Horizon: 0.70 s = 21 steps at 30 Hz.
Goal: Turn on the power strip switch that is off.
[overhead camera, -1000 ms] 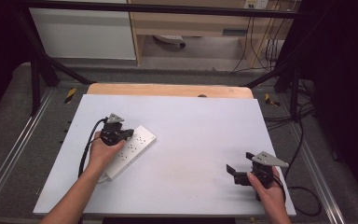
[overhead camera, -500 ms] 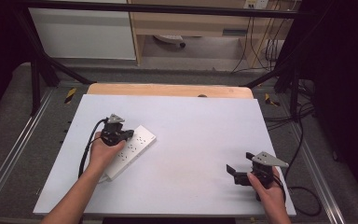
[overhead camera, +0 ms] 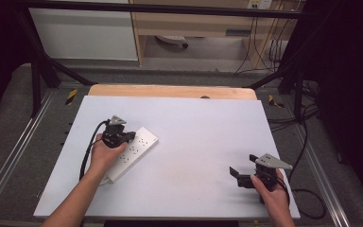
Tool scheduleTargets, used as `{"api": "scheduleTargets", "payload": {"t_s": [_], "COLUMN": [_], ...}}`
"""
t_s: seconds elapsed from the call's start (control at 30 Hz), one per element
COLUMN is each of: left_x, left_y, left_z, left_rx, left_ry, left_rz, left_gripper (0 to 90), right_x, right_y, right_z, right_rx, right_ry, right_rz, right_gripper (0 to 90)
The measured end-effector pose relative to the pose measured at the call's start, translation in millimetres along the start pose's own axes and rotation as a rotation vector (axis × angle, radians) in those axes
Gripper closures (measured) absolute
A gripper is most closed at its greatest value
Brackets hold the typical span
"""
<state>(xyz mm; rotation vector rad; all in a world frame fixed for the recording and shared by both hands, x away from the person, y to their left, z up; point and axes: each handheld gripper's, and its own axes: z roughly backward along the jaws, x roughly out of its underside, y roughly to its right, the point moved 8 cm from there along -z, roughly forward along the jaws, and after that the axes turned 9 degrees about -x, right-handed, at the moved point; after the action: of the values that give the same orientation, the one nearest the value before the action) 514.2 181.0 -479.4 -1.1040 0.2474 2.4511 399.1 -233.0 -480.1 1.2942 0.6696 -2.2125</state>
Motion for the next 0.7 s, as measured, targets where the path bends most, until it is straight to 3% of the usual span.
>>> {"api": "scheduleTargets", "payload": {"t_s": [0.7], "left_x": [0.2], "left_y": [-0.8], "left_z": [-0.1], "left_rx": [0.005], "left_ry": [-0.003], "left_rz": [0.010], "left_gripper": [90.0], "right_x": [0.2], "right_y": [0.0], "right_z": [-0.1], "right_rx": [0.000], "right_ry": [-0.002], "right_rz": [0.003], "right_gripper": [2.1]}}
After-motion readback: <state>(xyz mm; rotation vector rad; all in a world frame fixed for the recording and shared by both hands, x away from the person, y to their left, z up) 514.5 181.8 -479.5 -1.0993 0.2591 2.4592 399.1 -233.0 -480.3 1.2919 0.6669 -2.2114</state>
